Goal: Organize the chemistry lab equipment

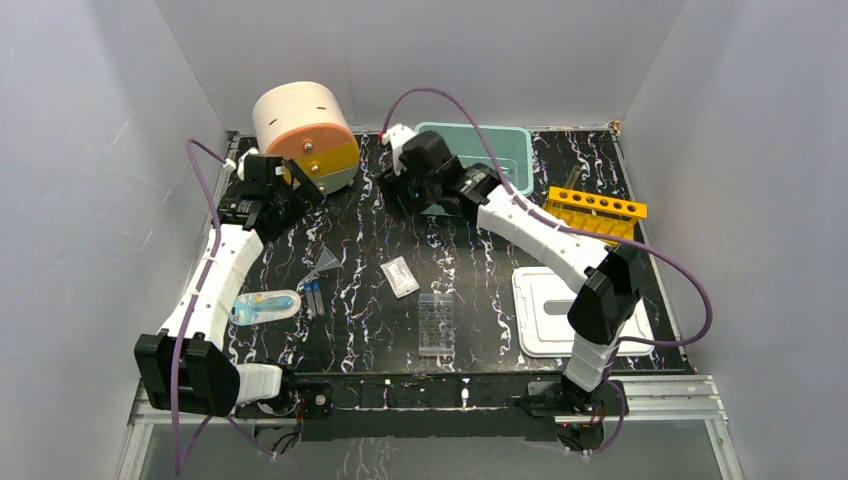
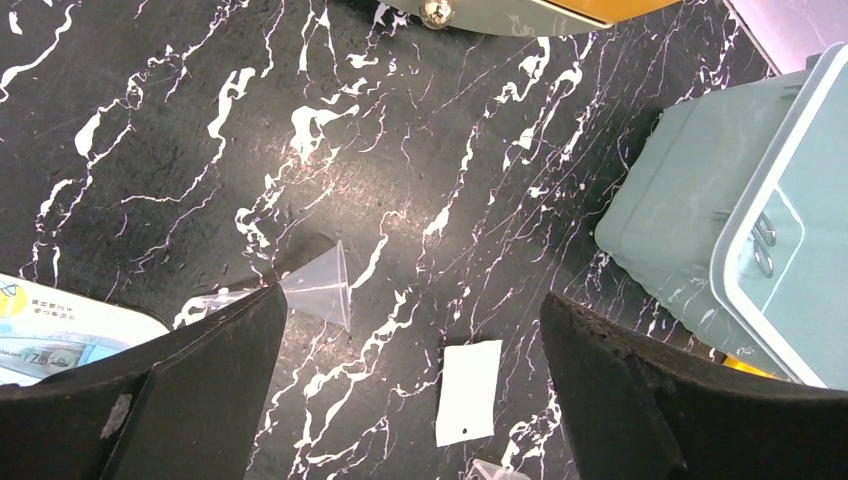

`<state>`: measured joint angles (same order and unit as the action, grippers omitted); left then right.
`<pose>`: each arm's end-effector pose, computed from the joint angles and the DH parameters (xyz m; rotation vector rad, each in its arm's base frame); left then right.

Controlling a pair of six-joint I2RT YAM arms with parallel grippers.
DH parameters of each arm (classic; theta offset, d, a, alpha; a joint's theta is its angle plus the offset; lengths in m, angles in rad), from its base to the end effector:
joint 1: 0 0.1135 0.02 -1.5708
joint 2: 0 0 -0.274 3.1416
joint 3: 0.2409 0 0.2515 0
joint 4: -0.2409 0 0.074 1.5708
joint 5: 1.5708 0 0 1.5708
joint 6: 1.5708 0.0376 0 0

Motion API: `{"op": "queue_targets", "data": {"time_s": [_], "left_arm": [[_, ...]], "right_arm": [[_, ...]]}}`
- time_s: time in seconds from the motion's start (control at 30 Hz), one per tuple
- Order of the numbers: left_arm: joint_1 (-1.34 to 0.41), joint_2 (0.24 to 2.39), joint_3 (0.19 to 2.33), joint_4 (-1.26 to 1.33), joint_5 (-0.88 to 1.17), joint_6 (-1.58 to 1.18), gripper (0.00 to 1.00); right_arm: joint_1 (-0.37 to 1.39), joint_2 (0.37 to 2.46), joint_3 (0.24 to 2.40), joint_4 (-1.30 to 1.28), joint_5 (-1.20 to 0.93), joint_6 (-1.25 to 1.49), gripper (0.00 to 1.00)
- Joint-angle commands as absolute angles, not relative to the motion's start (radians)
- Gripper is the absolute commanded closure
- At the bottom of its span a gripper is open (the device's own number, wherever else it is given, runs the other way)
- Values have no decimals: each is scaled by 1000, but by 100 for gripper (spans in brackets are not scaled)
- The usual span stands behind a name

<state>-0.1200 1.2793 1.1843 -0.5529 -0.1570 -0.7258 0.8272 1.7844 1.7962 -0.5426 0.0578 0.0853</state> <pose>0.2774 -0.0275 0.3454 -0.7463 2.0964 -0.2943 0.2844 0.3060 0.3877 -0.7421 2.0056 0.4839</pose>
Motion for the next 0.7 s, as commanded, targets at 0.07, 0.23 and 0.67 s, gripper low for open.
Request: {"op": "queue_targets", "data": {"time_s": [0.07,0.23,0.67], "left_arm": [[-123,1229,1177,-570,-142,-757,2],[-133,1238,1133,-516,-18,-782,9],[-174,1272,1001,-457,309,-764,32]], "right_arm": [[858,1710,1588,-554,97,230,31],[880,1725,1400,-486,114,297,31],[881,1802,1262,-283,44,439,43]]}}
